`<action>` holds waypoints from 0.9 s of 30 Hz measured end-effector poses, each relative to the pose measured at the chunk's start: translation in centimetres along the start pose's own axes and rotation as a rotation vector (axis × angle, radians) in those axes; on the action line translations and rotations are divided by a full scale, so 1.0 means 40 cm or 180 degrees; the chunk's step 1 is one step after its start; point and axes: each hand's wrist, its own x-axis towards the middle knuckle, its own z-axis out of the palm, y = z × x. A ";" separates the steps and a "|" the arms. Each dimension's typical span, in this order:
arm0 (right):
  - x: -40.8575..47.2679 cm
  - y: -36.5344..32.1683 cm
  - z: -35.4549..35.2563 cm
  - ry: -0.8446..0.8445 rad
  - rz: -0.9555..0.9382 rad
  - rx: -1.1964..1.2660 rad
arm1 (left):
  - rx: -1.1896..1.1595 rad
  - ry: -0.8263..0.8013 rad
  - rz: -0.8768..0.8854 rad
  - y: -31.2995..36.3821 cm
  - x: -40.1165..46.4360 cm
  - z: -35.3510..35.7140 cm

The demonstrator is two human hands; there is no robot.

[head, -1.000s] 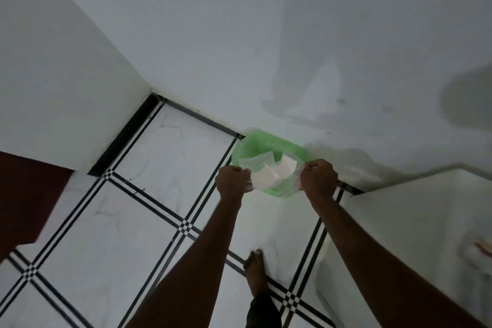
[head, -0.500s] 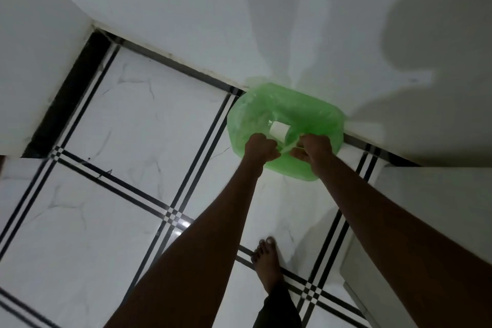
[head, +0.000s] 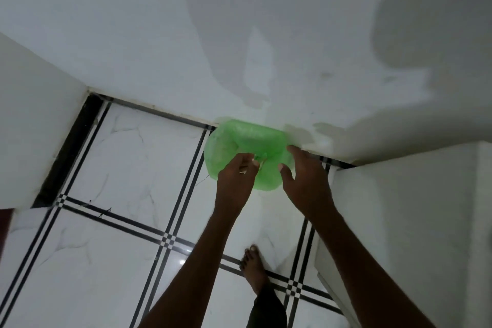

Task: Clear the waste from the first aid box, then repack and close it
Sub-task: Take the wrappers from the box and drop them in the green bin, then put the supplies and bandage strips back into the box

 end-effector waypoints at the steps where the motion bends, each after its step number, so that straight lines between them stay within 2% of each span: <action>1: -0.034 -0.002 -0.075 0.0160 -0.0094 0.0019 | -0.0041 -0.0023 0.0156 0.051 -0.053 0.017; 7: -0.219 0.030 -0.470 0.0930 -0.0319 -0.0025 | -0.0191 -0.0017 0.1001 0.305 -0.336 0.178; 12: -0.418 0.172 -0.743 0.1485 -0.0306 0.0048 | -0.0088 -0.0203 0.1647 0.487 -0.580 0.366; 16: -0.559 0.328 -0.903 0.1505 -0.0331 -0.0040 | 0.0068 -0.0429 0.1928 0.561 -0.743 0.527; 23: -0.691 0.541 -0.976 0.1187 0.0138 -0.0254 | 0.0719 -0.0553 0.2091 0.541 -0.857 0.694; 27: -0.800 0.619 -0.928 0.1511 0.0395 -0.0166 | 0.1018 -0.0251 0.2039 0.475 -0.923 0.692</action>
